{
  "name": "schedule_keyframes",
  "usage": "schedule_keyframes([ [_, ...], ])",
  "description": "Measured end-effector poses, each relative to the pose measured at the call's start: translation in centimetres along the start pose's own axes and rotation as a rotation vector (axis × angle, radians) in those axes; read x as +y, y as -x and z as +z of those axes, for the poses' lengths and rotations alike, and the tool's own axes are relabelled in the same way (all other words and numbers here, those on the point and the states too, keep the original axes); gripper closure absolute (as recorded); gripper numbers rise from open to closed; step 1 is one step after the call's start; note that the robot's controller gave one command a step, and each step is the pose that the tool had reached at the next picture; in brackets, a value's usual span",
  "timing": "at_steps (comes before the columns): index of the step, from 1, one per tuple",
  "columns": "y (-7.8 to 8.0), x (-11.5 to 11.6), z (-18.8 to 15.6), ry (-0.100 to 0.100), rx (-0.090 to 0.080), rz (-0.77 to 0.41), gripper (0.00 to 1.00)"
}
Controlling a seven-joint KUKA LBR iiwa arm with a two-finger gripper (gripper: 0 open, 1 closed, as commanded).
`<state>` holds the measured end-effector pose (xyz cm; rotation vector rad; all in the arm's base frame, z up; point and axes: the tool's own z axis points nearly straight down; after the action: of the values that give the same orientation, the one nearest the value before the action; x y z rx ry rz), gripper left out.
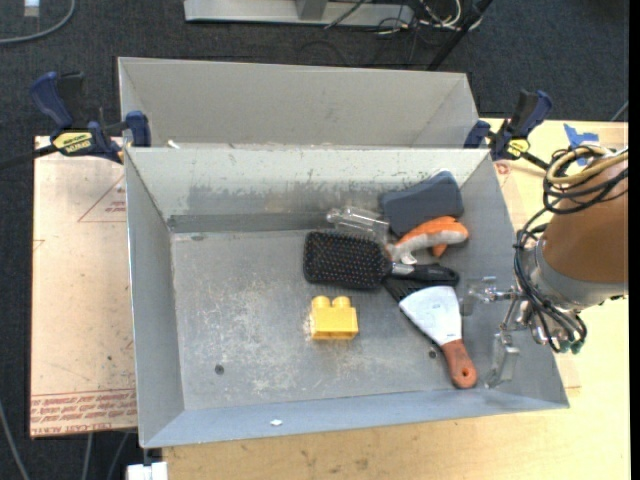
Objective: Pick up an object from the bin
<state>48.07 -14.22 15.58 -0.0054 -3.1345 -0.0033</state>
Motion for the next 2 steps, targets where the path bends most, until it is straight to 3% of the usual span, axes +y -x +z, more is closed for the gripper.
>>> schedule_keyframes([
  [1,0.2,0.1,-0.4,-0.002,-0.008,-0.004,0.0],
  [2,1.5,5.7,6.8,0.001,0.0,-0.114,1.0],
])
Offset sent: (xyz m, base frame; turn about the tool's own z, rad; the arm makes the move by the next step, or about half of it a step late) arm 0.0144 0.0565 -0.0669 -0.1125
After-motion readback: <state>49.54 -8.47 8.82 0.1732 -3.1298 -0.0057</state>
